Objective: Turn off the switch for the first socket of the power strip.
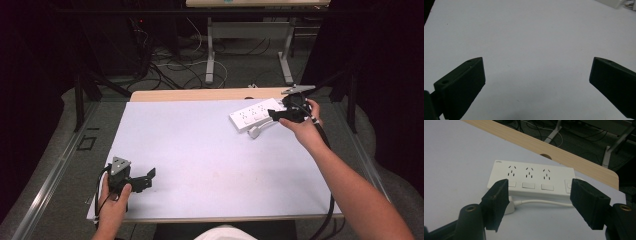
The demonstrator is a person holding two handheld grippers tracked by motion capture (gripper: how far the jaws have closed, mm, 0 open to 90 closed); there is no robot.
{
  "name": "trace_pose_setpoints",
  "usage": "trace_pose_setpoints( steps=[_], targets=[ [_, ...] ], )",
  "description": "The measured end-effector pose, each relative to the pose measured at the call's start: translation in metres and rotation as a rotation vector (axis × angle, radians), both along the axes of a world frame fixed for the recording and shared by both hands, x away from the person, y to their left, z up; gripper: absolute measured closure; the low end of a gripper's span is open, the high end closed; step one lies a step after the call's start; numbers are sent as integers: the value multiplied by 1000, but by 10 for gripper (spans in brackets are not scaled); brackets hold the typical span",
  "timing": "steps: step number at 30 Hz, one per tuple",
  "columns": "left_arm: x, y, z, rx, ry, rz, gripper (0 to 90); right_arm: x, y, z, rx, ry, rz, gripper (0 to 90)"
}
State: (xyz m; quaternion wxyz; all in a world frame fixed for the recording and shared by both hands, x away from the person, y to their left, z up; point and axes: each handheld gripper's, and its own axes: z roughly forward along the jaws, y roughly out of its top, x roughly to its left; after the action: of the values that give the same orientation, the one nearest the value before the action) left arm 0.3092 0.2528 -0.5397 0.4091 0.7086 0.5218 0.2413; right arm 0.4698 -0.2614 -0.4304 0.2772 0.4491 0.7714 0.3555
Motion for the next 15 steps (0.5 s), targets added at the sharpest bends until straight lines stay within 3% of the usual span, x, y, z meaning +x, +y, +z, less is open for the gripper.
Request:
trace_pose_setpoints(
  steps=[15],
  targets=[
    [0, 0, 0, -2, 11, -14, 1, 29, 4, -6, -18, 76, -40, 307]
  ],
)
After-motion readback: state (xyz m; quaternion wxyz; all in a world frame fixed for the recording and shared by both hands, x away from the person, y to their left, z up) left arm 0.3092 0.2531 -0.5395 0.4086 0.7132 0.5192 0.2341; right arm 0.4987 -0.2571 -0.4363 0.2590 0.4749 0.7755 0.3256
